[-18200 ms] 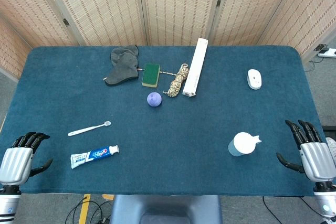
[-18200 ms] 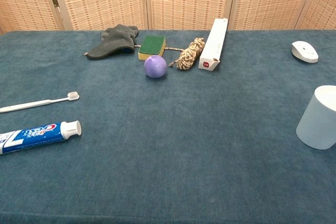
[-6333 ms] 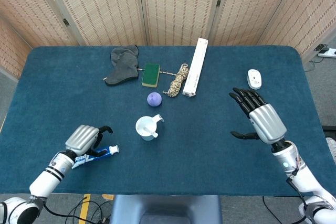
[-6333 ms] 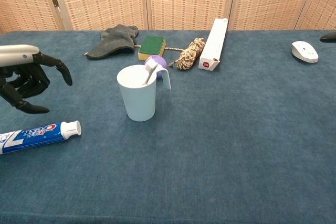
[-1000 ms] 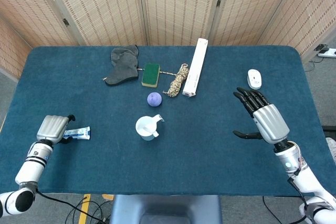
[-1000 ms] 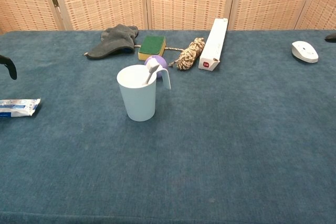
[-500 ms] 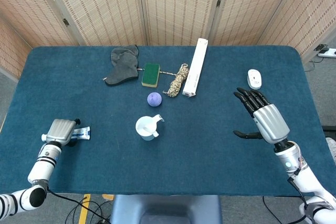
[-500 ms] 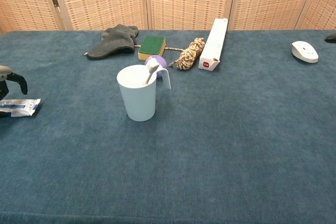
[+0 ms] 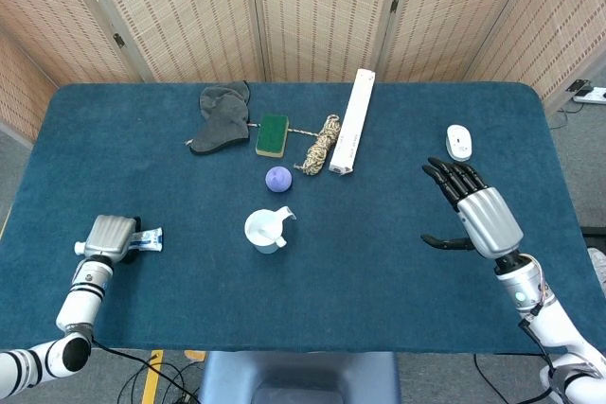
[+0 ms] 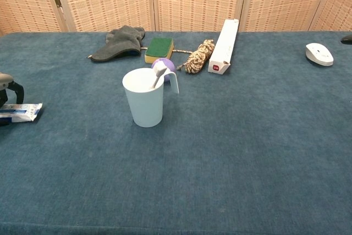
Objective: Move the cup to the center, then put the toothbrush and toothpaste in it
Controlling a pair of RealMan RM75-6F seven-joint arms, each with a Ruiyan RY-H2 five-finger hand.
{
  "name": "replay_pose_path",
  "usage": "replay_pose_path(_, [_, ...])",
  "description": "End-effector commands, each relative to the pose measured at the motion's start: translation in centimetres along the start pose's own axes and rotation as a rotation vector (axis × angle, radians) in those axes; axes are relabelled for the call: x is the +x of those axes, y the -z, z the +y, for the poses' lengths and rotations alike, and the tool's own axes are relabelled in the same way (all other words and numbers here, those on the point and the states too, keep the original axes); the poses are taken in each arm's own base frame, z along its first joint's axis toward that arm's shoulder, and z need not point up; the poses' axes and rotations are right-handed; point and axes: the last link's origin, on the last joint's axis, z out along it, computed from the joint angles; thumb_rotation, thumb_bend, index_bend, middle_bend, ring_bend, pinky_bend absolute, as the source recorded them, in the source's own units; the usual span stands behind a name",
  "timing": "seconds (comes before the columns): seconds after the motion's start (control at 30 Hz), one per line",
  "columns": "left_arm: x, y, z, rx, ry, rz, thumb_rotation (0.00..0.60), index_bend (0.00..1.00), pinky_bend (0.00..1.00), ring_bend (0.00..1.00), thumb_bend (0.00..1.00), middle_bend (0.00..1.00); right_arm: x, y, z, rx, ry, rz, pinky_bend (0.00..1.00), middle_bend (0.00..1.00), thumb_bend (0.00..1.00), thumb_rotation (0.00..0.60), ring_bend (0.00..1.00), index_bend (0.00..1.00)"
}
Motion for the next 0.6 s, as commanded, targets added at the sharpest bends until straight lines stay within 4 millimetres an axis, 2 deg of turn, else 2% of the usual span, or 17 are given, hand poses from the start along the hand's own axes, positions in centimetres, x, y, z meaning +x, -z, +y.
replay_pose_path(0.03, [-0.2,-0.1,0.5,-0.010,-0.001,0.022,0.600,0.44,0.81,0.73,0.31,0.81,0.0,0.0,0.0,0.000,0.000,0.000,0.14,0.07,0.00,0.600,0.14,0.00])
replay_pose_path(0.33, [0.5,0.3,2.6,-0.085,0.027,0.066,0.600,0.51,0.81,0.75,0.31,0.83,0.1,0.1,0.2,-0.004,-0.002,0.007,0.14,0.07,0.00,0.600,0.14,0.00])
replay_pose_path(0.6, [2.1,1.7,6.1,-0.222,0.075,0.111,0.600,0.53,0.82,0.75,0.31,0.84,0.3,0.3,0.4,-0.006,-0.006,0.015,0.14,0.07,0.00,0.600,0.14,0.00])
